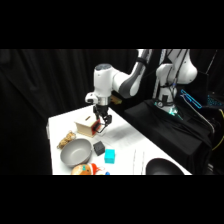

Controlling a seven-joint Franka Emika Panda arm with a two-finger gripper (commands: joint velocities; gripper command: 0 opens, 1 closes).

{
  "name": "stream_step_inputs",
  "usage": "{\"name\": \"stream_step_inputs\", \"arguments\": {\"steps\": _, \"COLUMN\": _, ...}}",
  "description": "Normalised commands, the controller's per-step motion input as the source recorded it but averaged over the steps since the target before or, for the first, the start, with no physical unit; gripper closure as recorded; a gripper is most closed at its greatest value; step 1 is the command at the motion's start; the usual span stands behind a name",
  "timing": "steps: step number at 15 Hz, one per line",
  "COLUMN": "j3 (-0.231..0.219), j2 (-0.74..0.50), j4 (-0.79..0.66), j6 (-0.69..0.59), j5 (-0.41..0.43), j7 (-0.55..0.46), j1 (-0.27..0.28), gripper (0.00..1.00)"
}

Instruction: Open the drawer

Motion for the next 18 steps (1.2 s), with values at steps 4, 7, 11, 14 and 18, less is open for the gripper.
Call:
{"name": "stream_step_inputs", "arguments": {"steps": 4, "j3": -0.03, "j2": 0.24, "j4": 0.15, "j6": 0.21, "j5": -0.042, "j7": -0.02, "j1": -0.004, "gripper": 0.0}}
{"name": "stream_step_inputs", "arguments": {"steps": 7, "j3": -0.044, "j2": 0.16, "j4": 0.1, "j6": 0.19, "j5": -0.044, "j7": -0.02, "j1": 0.011, "gripper": 0.0}}
{"name": "stream_step_inputs", "arguments": {"steps": 11, "j3": -0.075, "j2": 0.11, "j4": 0.05, "j6": 0.19, "j5": -0.079, "j7": 0.0, "j1": 0.037, "gripper": 0.0}}
{"name": "stream_step_inputs", "arguments": {"steps": 14, "j3": -0.093, "j2": 0.07, "j4": 0.0, "j6": 0.2, "j5": -0.108, "j7": 0.02, "j1": 0.067, "gripper": 0.0}}
{"name": "stream_step_inputs", "arguments": {"steps": 18, "j3": -0.124, "j2": 0.06, "j4": -0.04, "j6": 0.23, "j5": -0.148, "j7": 0.06, "j1": 0.093, "gripper": 0.0}}
